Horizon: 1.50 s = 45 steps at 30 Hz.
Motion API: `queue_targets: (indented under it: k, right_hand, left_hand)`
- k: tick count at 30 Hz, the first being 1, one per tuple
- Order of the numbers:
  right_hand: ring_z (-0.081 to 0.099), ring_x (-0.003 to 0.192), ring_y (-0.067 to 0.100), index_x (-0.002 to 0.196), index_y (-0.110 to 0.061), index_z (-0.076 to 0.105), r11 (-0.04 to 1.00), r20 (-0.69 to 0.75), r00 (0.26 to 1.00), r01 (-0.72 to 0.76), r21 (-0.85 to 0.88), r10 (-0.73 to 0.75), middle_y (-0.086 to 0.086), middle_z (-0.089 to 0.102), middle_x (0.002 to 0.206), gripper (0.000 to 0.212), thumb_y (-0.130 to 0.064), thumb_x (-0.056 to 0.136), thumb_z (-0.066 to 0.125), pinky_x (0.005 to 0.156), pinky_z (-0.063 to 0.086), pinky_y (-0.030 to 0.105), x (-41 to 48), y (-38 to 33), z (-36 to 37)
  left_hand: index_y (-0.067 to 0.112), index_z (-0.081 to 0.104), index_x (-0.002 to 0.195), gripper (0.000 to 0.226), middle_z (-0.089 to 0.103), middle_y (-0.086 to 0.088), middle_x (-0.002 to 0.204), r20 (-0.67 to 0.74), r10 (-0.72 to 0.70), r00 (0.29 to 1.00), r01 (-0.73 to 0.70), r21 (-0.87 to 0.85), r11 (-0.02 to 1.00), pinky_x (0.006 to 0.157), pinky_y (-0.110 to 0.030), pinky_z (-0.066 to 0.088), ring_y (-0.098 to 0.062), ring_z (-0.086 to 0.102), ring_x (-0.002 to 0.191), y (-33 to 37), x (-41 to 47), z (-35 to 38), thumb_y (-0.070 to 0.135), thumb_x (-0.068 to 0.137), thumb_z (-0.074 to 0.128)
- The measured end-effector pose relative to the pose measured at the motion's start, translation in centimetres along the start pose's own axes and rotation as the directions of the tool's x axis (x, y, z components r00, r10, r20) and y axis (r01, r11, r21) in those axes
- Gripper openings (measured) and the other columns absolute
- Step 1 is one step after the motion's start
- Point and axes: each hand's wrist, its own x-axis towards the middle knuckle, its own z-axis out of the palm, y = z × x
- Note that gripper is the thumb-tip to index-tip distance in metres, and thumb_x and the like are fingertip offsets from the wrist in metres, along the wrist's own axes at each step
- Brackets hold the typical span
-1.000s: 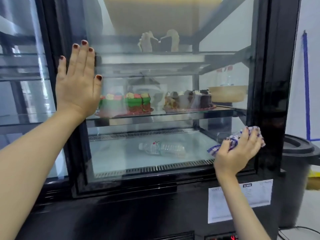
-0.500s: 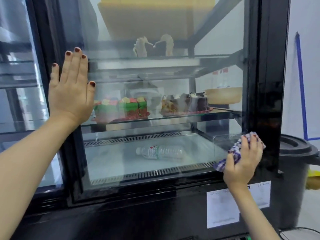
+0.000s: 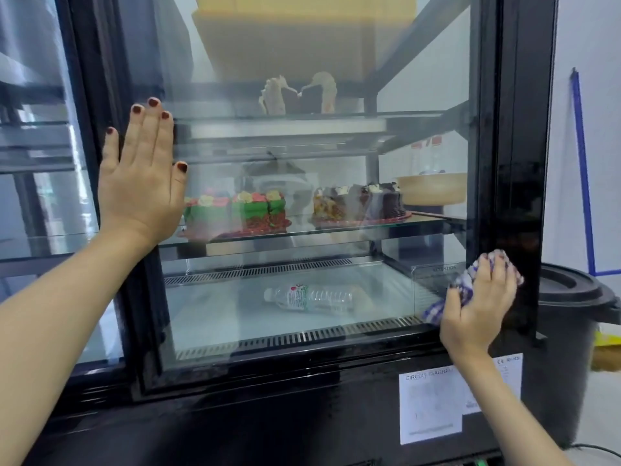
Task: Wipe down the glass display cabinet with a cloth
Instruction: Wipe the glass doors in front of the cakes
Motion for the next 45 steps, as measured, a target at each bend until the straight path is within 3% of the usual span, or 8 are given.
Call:
queue_targets:
  k: [5, 11, 16, 23, 29, 33, 39, 45]
  right_hand:
    - [0.014, 0.143, 0.034, 0.143, -0.001, 0.033, 0.997, -0.004, 0.997, 0.072, 0.015, -0.072, 0.015, 0.027, 0.153, 0.06, -0.022, 0.088, 0.04, 0.119, 0.004, 0.032, 4.4, -1.3, 0.8]
    - [0.012, 0.144, 0.036, 0.137, 0.008, 0.038, 0.96, 0.193, 0.944, 0.279, -0.037, -0.267, 0.019, 0.029, 0.149, 0.06, -0.024, 0.087, 0.04, 0.116, 0.012, 0.052, -4.5, 3.8, -1.1]
    - [0.014, 0.143, 0.035, 0.139, 0.004, 0.037, 0.965, 0.13, 0.957, 0.263, -0.001, -0.26, 0.018, 0.03, 0.149, 0.06, -0.023, 0.086, 0.04, 0.119, 0.009, 0.044, -0.1, 1.4, -0.2]
    - [0.013, 0.144, 0.031, 0.139, 0.002, 0.039, 0.985, 0.051, 0.985, 0.165, 0.043, -0.167, 0.015, 0.031, 0.151, 0.059, -0.025, 0.087, 0.041, 0.118, 0.011, 0.044, 1.0, 0.1, 0.6]
    - [0.02, 0.137, 0.045, 0.131, 0.013, 0.043, 0.992, 0.004, 0.993, -0.115, 0.05, 0.115, 0.018, 0.029, 0.147, 0.06, -0.022, 0.083, 0.039, 0.116, 0.013, 0.05, -8.7, -4.6, 2.0]
    - [0.026, 0.131, 0.048, 0.13, 0.006, 0.041, 0.998, 0.155, 0.986, 0.063, -0.014, -0.06, 0.023, 0.032, 0.145, 0.063, -0.028, 0.077, 0.044, 0.111, 0.018, 0.055, -14.8, -13.7, 4.7]
    - [0.003, 0.144, 0.04, 0.133, -0.004, 0.039, 0.929, 0.408, 0.866, 0.358, -0.099, -0.29, 0.016, -0.002, 0.158, 0.074, -0.044, 0.071, 0.046, 0.114, 0.008, 0.052, -22.0, -26.9, 7.7]
    - [0.013, 0.142, 0.032, 0.138, -0.013, 0.039, 0.741, 0.351, 0.69, 0.672, 0.016, -0.633, 0.007, 0.028, 0.152, 0.073, -0.047, 0.075, 0.049, 0.114, 0.011, 0.046, -18.9, -24.8, 7.8]
  left_hand:
    - [0.003, 0.013, 0.149, 0.059, 0.008, -0.011, 0.158, -0.003, 0.002, 1.0, -0.002, -0.003, 1.0, 0.115, -0.044, 0.001, -0.025, 0.005, 0.145, 0.0, 0.0, 0.0, 0.027, 0.095, 0.022]
    - [0.001, 0.014, 0.148, 0.06, 0.009, -0.012, 0.157, -0.007, 0.005, 1.0, -0.005, -0.008, 1.0, 0.115, -0.046, 0.003, -0.027, 0.007, 0.145, 0.0, -0.1, 0.0, 0.03, 0.096, 0.018]
    - [0.002, 0.013, 0.148, 0.06, 0.009, -0.011, 0.157, -0.012, 0.0, 1.0, 0.0, -0.004, 1.0, 0.114, -0.04, -0.003, -0.026, 0.007, 0.145, -0.2, -0.1, 0.1, 0.03, 0.095, 0.018]
    - [0.003, 0.013, 0.149, 0.059, 0.009, -0.01, 0.157, 0.011, -0.004, 1.0, 0.004, -0.005, 1.0, 0.116, -0.046, 0.003, -0.024, 0.006, 0.145, 0.0, -0.2, -0.2, 0.029, 0.096, 0.02]
    - [0.005, 0.013, 0.149, 0.058, 0.008, -0.008, 0.158, 0.035, -0.023, 0.999, 0.023, -0.022, 0.999, 0.116, -0.044, 0.002, -0.022, 0.004, 0.145, 0.1, -0.3, -0.3, 0.028, 0.097, 0.022]
    - [0.007, 0.013, 0.149, 0.058, 0.008, -0.006, 0.158, 0.046, -0.041, 0.998, 0.042, -0.024, 0.999, 0.116, -0.041, -0.001, -0.019, 0.003, 0.145, 0.0, -0.2, -0.5, 0.028, 0.097, 0.023]
    - [0.009, 0.011, 0.15, 0.059, 0.007, -0.004, 0.158, 0.037, -0.043, 0.998, 0.044, -0.02, 0.999, 0.114, -0.035, -0.008, -0.017, 0.003, 0.145, 0.0, -0.1, -0.4, 0.029, 0.095, 0.023]
    - [0.01, 0.006, 0.15, 0.058, 0.002, -0.002, 0.158, 0.07, -0.029, 0.997, 0.03, -0.02, 0.999, 0.115, -0.038, -0.007, -0.016, -0.001, 0.145, -0.2, 0.2, -0.4, 0.029, 0.099, 0.026]
